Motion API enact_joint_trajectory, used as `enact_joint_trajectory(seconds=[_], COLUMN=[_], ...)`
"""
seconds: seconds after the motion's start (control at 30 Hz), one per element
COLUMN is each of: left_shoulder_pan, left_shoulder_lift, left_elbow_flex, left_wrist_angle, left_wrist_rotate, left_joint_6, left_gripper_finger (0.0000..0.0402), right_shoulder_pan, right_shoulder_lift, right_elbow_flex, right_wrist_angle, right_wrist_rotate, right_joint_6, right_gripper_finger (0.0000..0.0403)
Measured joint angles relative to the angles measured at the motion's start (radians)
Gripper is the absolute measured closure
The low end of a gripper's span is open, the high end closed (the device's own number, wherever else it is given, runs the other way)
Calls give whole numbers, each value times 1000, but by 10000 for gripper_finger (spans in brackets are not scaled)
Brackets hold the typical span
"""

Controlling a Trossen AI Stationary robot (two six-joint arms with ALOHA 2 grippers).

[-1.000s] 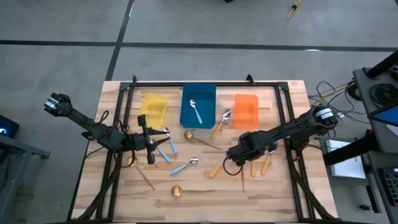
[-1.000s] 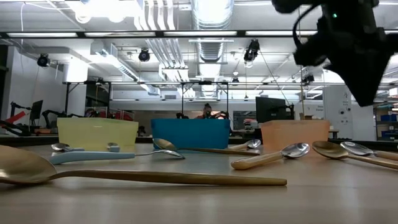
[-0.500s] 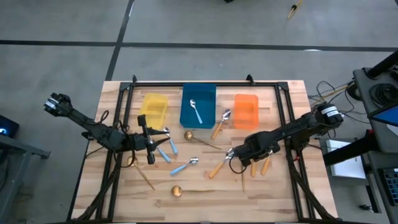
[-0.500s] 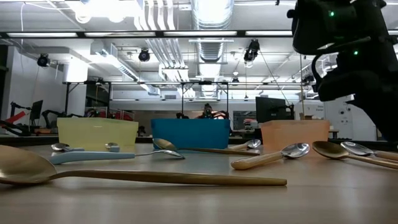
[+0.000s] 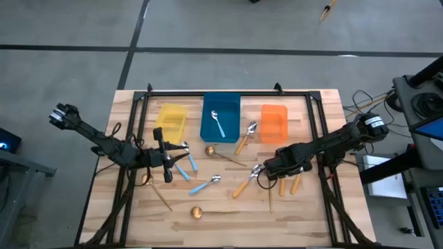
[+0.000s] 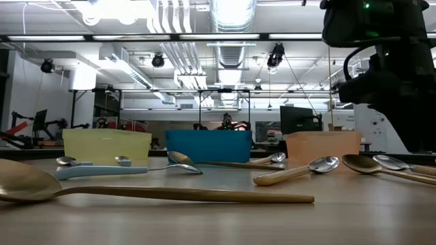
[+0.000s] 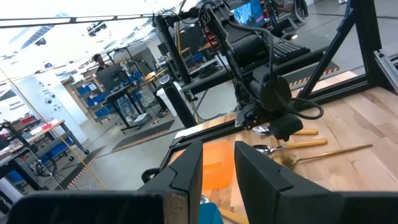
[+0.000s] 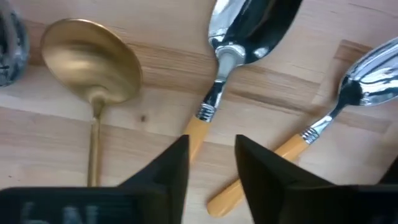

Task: Sort silverware by color (type)
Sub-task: Put the yellow spoon into the orange bin

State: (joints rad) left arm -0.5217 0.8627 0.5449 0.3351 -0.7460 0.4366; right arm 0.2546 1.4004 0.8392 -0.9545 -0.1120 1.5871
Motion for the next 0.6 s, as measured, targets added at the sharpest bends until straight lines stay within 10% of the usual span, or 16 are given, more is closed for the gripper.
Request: enact_joint_trajectory(seconds=[0.23, 0.6], left_shoulder_pan=[0, 0], left_shoulder_lift=[0, 0], left_elbow_flex=[0, 0], left_wrist_angle=[0, -3], left_wrist_rotate=[-5, -5], left_joint_6=[0, 0], left_gripper_finger=[326, 326], right_shoulder_pan=[0, 0], right_shoulder_lift=[15, 22], right_elbow_flex=[-12, -57], right_wrist_angle=[14, 72], right_wrist_rotate=[35, 63], right_joint_6=[19, 38], right_gripper_finger=[200, 215])
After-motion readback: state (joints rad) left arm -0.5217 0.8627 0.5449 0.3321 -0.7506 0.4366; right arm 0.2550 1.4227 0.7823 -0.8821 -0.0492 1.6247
